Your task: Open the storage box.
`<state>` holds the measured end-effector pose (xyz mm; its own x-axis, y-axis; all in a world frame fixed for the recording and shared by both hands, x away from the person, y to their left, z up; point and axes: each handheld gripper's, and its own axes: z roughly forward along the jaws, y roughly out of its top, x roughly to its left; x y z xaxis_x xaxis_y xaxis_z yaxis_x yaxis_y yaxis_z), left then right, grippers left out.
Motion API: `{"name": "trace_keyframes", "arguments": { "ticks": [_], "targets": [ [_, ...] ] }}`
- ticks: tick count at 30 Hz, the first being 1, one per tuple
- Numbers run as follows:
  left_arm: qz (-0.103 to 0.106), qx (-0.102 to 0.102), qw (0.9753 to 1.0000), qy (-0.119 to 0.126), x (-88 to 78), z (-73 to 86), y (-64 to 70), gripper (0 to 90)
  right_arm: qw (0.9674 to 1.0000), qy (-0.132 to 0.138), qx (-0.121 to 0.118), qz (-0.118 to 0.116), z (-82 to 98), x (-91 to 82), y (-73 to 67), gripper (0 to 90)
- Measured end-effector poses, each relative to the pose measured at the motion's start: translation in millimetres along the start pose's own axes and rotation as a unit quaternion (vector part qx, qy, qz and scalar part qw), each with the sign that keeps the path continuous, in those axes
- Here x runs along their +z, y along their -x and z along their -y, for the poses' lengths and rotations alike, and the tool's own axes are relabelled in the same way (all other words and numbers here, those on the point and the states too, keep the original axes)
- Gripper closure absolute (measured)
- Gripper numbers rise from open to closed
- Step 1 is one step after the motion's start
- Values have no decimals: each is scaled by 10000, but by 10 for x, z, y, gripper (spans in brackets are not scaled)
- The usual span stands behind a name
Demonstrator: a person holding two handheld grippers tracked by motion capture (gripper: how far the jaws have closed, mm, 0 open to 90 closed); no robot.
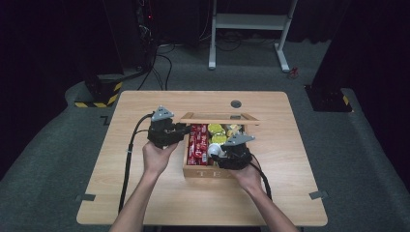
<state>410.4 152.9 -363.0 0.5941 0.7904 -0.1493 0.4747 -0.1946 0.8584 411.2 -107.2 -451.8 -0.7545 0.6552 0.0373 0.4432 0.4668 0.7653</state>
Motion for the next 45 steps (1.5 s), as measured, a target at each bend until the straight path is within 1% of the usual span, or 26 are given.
{"name": "trace_keyframes", "arguments": {
  "ticks": [2, 3, 4, 7, 8, 9, 10, 14, 16, 17, 19, 22, 24, 26, 27, 28, 30, 33, 37, 39, 41, 43, 45],
  "targets": [
    [12, 41, 10000, -35, 19, -9, 11, 684, 10000, -22, 5, 5, -18, 33, 12, 436],
    [10, 27, 10000, -39, 21, -11, 23, 684, 10000, -41, 28, 9, -21, 41, 15, 433],
    [3, 56, 10000, -36, 20, -15, 30, 681, 10000, -55, 5, 5, -24, 47, 22, 430],
    [20, 12, 10000, 13, 19, -18, 31, 681, 9999, -110, 27, 24, -35, 72, 14, 427],
    [38, 0, 10000, 25, 22, -24, 23, 681, 9999, -116, -27, 24, -40, 85, 13, 428],
    [53, -24, 10000, 36, 28, -33, 17, 681, 9999, -130, -4, 17, -47, 93, 5, 429],
    [50, -14, 10000, 25, 31, -42, 16, 681, 9998, -170, -34, 5, -61, 104, 8, 428],
    [29, 50, 10000, 20, 25, -40, 44, 681, 9997, -253, 12, 9, -104, 145, -4, 422],
    [58, 23, 10000, 26, 33, -40, 37, 681, 9994, -328, -67, 124, -108, 180, -22, 405],
    [61, 26, 10000, 25, 34, -44, 33, 681, 9992, -360, -51, 150, -113, 187, -24, 402],
    [58, 45, 10000, 24, 37, -55, 39, 681, 9990, -428, 27, 152, -118, 196, -8, 403],
    [74, 57, 10000, 11, 41, -53, 55, 680, 9984, -516, -10, 208, -124, 217, 2, 396],
    [79, 75, 9999, -3, 40, -52, 53, 681, 9979, -572, -79, 279, -138, 234, -9, 395],
    [82, 62, 9999, -11, 36, -52, 52, 681, 9978, -590, -90, 282, -145, 244, 6, 395],
    [84, 42, 10000, -6, 34, -55, 50, 681, 9977, -610, -52, 284, -148, 246, 10, 394],
    [70, 69, 10000, -1, 34, -60, 44, 681, 9973, -662, -91, 304, -153, 256, 9, 384],
    [62, 39, 10000, 16, 37, -67, 52, 681, 9961, -754, -202, 416, -162, 277, -10, 381],
    [58, 61, 10000, 15, 36, -71, 50, 681, 9954, -779, -284, 473, -163, 284, -17, 381],
    [77, 65, 9999, 48, 29, -71, 43, 681, 9930, -890, -434, 641, -171, 309, -58, 378],
    [82, 58, 9999, 58, 29, -73, 41, 681, 9923, -933, -433, 692, -174, 315, -63, 388],
    [83, 57, 9999, 57, 27, -73, 40, 681, 9922, -910, -374, 764, -173, 311, -60, 433],
    [85, 33, 9999, 61, 16, -72, 49, 681, 9932, -866, -276, 732, -166, 306, -44, 439],
    [76, 58, 9999, 64, 6, -74, 46, 681, 9932, -845, -257, 757, -161, 305, -45, 442]
  ]
}}
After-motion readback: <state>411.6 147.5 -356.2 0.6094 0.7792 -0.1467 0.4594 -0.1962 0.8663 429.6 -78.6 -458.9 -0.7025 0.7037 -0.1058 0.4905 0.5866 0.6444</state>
